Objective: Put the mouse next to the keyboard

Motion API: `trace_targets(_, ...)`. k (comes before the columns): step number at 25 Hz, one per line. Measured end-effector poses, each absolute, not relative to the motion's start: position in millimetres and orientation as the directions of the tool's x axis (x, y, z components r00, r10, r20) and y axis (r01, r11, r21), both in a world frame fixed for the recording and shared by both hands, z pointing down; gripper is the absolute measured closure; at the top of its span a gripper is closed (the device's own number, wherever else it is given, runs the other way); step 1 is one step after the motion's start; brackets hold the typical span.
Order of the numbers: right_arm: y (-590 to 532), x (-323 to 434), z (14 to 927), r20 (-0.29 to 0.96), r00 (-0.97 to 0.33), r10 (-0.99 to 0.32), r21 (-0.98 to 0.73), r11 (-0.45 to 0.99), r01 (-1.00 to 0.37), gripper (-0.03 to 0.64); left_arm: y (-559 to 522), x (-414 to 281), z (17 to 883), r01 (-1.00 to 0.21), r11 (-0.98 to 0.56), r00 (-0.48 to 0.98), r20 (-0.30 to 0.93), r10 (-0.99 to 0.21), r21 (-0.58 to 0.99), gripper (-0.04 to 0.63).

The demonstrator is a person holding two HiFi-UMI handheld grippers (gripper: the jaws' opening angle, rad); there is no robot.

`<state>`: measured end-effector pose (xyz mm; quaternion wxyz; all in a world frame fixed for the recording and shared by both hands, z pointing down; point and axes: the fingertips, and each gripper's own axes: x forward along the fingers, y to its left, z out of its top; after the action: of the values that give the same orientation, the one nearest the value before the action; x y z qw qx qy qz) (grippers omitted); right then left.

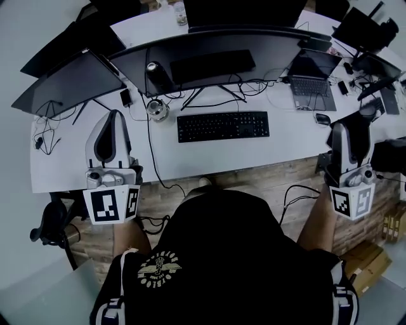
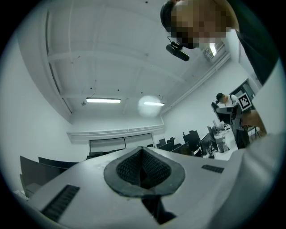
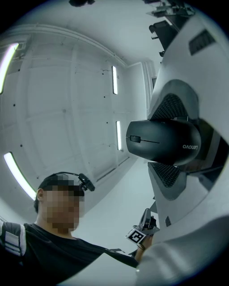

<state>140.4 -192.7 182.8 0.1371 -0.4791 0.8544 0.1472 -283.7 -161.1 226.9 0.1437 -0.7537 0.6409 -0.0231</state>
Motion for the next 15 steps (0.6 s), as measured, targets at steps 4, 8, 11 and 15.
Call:
trace_targets(4,-200.1,122.9,187.2,-0.359,-0.496,-0.791,0.132,0.483,-0.866,0.322,-176.7,-297.7,233.8,-0.959,-0.157,0.194,-0.142,-0.971,-0.237,0.594)
trace_targets(8,-208.0,113.8,195.2,-0.318,-0.484,-0.815,0.142,0.463,-0.875,0.321,-191.6,-302.1,242.2,-0.957,-0.185,0.216,-0.123,-0.969,-0.222,0.594)
trace_targets(11,-217.8,118.5,203.8,-0.293,-0.463,-0.836,0.117,0.450,-0.885,0.322,-206.7,-297.1,249.1,-0.953,-0.210,0.237,-0.107,-0.966,-0.219,0.594)
trace_targets(15,-230.2,130.3,217.5,-0.267,-0.449,-0.853,0.092,0.441,-0.893,0.322,-223.2,-282.3,255.0,-0.947,-0.238,0.263,-0.098,-0.960,-0.216,0.594)
